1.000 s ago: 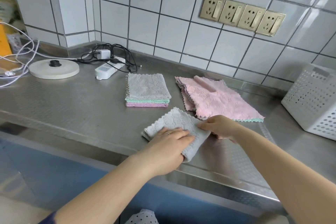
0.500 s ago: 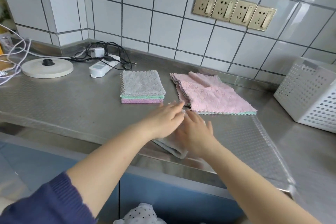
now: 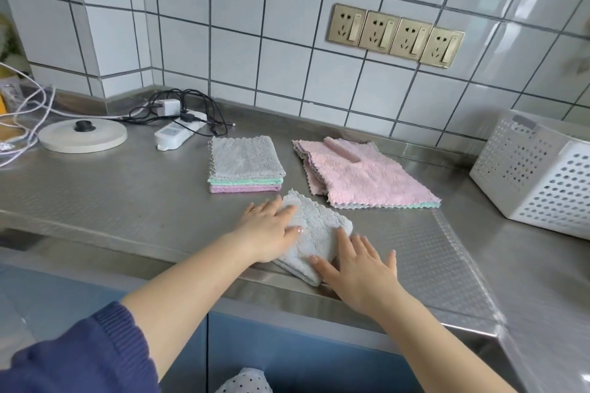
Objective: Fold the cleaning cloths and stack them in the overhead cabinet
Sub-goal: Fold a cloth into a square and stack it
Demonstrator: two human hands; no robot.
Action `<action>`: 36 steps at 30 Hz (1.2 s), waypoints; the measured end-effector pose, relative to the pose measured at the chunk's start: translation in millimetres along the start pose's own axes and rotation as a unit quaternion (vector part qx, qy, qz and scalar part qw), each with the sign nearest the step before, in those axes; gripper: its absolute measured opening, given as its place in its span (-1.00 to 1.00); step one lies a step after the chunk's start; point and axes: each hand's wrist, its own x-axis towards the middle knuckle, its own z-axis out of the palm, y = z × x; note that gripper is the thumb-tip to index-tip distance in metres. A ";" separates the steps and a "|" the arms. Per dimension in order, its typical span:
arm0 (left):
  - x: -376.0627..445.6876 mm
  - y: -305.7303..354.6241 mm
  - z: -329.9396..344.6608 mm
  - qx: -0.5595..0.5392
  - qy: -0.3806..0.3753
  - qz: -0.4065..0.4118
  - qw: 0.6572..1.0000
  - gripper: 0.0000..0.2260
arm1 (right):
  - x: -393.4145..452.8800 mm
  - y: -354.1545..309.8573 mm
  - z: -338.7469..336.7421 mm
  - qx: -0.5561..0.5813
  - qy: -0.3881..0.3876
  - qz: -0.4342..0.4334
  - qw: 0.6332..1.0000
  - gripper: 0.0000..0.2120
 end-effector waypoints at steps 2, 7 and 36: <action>-0.1 -3.4 0.4 -0.020 0.024 -0.020 0.999 -0.49 | -1.3 -1.9 -2.7 0.029 0.005 -0.007 1.000 -0.27; -3.9 -4.7 -5.3 -0.084 0.087 -0.035 0.992 -0.57 | 14.0 -15.3 -13.0 0.276 0.097 -0.053 0.955 -0.31; 83.4 -158.3 -88.1 -0.484 0.151 -0.097 0.857 -0.59 | 239.2 -108.0 -66.6 0.502 -0.030 -0.086 0.860 -0.70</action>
